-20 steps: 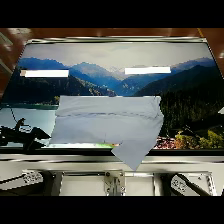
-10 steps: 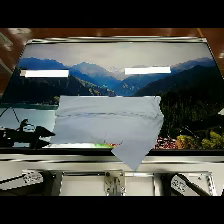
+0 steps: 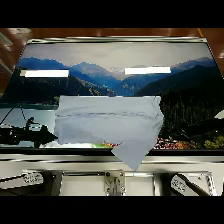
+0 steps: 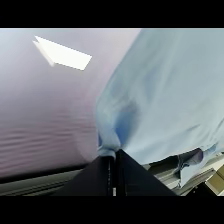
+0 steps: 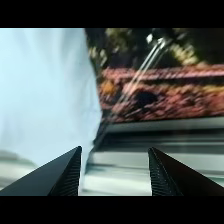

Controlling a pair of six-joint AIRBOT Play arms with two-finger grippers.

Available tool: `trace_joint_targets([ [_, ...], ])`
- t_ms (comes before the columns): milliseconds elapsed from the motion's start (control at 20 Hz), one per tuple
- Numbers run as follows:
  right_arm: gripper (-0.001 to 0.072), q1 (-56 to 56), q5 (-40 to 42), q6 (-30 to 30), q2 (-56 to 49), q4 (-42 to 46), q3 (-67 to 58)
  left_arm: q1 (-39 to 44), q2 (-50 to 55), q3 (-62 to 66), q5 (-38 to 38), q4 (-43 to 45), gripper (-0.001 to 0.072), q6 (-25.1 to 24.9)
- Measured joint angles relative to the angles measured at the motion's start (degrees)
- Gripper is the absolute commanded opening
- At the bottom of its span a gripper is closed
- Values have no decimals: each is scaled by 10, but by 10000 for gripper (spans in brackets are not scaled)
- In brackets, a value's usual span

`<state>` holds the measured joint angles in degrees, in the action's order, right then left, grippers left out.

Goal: Fold the shirts.

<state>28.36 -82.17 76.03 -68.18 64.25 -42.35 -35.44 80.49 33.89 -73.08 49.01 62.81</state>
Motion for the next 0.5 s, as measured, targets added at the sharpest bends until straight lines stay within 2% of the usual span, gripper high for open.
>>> trace_joint_targets([
  [300,536,0,51,-20,28,-61,137,-20,-21,0,-18,0,40,-11],
  [400,508,0,81,-30,31,-91,173,-24,-25,0,-26,0,40,-16],
  [500,509,-1,104,-38,32,-116,196,-26,-28,0,-33,0,40,-18],
])
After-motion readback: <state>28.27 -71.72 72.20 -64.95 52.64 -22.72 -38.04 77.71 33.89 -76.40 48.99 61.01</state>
